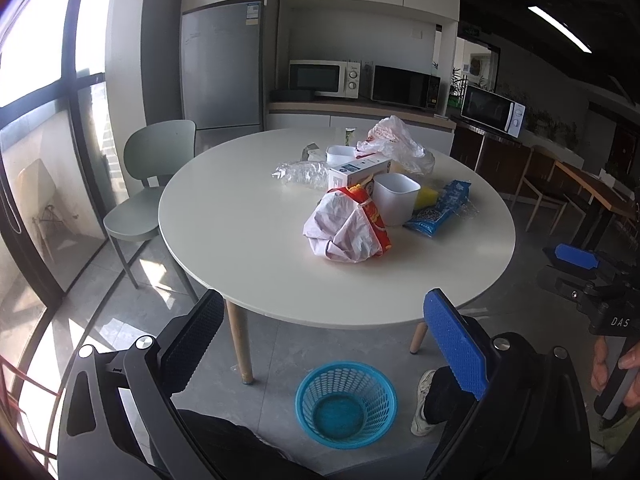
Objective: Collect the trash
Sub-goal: 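Move both tools toward the trash on the white table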
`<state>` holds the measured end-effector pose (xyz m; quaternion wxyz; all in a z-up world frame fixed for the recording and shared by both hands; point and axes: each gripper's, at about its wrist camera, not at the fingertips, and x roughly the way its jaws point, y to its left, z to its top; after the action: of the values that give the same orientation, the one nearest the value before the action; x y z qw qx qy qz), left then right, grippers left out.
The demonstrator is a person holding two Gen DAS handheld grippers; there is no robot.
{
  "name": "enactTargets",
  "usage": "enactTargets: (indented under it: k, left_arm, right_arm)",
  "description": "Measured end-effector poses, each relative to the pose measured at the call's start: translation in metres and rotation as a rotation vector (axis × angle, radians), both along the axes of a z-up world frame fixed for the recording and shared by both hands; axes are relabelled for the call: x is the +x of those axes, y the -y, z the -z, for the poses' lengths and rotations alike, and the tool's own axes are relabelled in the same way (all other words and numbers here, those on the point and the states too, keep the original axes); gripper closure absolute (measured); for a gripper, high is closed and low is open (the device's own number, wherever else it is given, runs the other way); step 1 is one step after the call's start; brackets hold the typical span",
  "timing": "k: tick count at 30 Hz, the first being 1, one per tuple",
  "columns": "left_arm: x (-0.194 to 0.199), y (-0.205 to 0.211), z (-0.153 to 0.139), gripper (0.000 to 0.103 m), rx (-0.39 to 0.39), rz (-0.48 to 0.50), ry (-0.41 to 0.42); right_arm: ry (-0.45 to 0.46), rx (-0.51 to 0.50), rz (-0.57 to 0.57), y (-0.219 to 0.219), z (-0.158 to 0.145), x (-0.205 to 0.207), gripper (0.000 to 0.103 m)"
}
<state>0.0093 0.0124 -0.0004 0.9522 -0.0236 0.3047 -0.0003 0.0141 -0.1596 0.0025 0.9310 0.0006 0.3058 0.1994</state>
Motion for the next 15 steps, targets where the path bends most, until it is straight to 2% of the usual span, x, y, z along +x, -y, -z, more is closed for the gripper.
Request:
enactTargets:
  k: [15]
  left_arm:
    - [0.008,-0.004,0.002,0.006,-0.019,0.000,-0.020]
  right_arm:
    - [0.008,0.001,0.026,0.003,-0.006,0.010,0.008]
